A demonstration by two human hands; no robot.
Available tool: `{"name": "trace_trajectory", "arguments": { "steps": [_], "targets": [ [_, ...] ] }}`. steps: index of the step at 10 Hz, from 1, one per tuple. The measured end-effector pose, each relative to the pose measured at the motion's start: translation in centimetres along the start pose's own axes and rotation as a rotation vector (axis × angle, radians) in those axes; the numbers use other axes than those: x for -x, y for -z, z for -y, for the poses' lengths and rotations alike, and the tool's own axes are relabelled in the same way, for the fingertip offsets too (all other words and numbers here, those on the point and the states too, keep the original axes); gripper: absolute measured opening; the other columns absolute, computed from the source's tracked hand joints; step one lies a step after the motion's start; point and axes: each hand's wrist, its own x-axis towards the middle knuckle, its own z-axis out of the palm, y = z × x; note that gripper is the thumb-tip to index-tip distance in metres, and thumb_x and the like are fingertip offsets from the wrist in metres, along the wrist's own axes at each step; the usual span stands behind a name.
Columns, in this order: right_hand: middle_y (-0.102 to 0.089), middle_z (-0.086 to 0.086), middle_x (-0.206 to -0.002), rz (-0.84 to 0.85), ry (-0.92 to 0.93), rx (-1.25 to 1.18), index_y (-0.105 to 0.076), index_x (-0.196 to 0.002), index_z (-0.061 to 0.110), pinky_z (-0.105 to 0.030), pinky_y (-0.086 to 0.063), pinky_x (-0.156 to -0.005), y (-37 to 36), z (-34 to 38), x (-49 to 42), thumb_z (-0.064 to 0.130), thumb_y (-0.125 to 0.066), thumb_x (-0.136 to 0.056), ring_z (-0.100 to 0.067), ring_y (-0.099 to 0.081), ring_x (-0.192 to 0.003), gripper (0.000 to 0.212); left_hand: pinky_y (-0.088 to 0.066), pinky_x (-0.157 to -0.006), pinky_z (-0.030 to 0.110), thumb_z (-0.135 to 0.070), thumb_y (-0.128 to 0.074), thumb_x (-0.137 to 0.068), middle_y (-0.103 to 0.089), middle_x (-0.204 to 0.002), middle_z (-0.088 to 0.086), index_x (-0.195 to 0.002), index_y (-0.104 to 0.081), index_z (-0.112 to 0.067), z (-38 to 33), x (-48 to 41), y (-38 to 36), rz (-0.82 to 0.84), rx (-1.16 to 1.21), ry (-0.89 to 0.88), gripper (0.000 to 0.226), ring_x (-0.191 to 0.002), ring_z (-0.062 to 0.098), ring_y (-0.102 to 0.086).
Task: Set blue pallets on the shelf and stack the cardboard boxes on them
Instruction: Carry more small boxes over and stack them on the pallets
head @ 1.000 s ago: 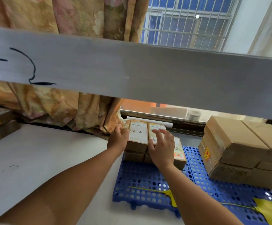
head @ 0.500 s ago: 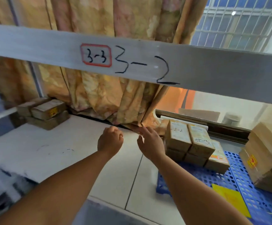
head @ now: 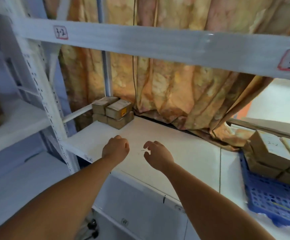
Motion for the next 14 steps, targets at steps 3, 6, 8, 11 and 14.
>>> {"name": "trace_trajectory", "arguments": {
  "steps": [3,6,8,11,14],
  "targets": [
    [-0.050,-0.004,-0.127,0.085,-0.076,-0.141,-0.053,-0.125,0.026,-0.034,-0.050,-0.091,-4.1,6.0,-6.4,0.027,-0.054,-0.090,-0.022,-0.055,-0.111,0.035,-0.052,-0.079,0.024,-0.030,-0.048,-0.097,-0.062,-0.103,0.004,-0.101,-0.068,-0.016,8.3,-2.2,0.9,-0.026,0.052,0.135,0.025,-0.090,0.016,-0.061],
    [-0.033,-0.014,-0.141,0.065,-0.097,-0.097,-0.039,-0.140,0.017,-0.040,-0.038,-0.101,-5.8,9.2,-17.4,0.022,-0.051,-0.090,-0.034,-0.035,-0.127,0.052,-0.049,-0.088,0.031,-0.027,-0.040,-0.099,-0.064,-0.111,0.003,-0.109,-0.064,-0.015,13.5,-8.6,0.4,0.074,0.088,0.331,0.029,-0.103,0.020,-0.061],
    [-0.016,-0.005,-0.156,0.024,-0.044,0.105,-0.034,-0.145,0.029,-0.048,-0.020,-0.114,-7.4,11.6,-24.8,0.030,-0.052,-0.090,-0.035,-0.010,-0.142,0.058,-0.049,-0.093,0.037,-0.022,-0.043,-0.098,-0.064,-0.116,0.006,-0.113,-0.066,-0.014,15.8,-14.2,1.8,0.063,0.102,0.288,0.029,-0.108,0.024,-0.060],
    [-0.009,-0.014,-0.155,0.067,-0.184,0.149,-0.029,-0.144,0.034,-0.058,-0.015,-0.114,-8.6,14.6,-29.7,0.035,-0.042,-0.092,-0.040,-0.003,-0.143,0.054,-0.052,-0.080,0.034,-0.025,-0.046,-0.097,-0.064,-0.107,0.008,-0.105,-0.066,-0.012,19.5,-21.8,2.3,-0.015,0.089,0.142,0.025,-0.098,0.026,-0.063],
    [-0.020,-0.009,-0.146,0.080,-0.366,0.142,-0.040,-0.131,0.039,-0.055,-0.029,-0.107,-9.9,15.4,-31.6,0.034,-0.039,-0.093,-0.038,-0.013,-0.136,0.038,-0.037,-0.108,0.044,-0.049,-0.044,-0.096,-0.037,-0.149,0.010,-0.141,-0.044,-0.025,20.9,-26.9,1.6,0.077,0.146,0.010,0.051,-0.135,0.032,-0.035]
  ]
}}
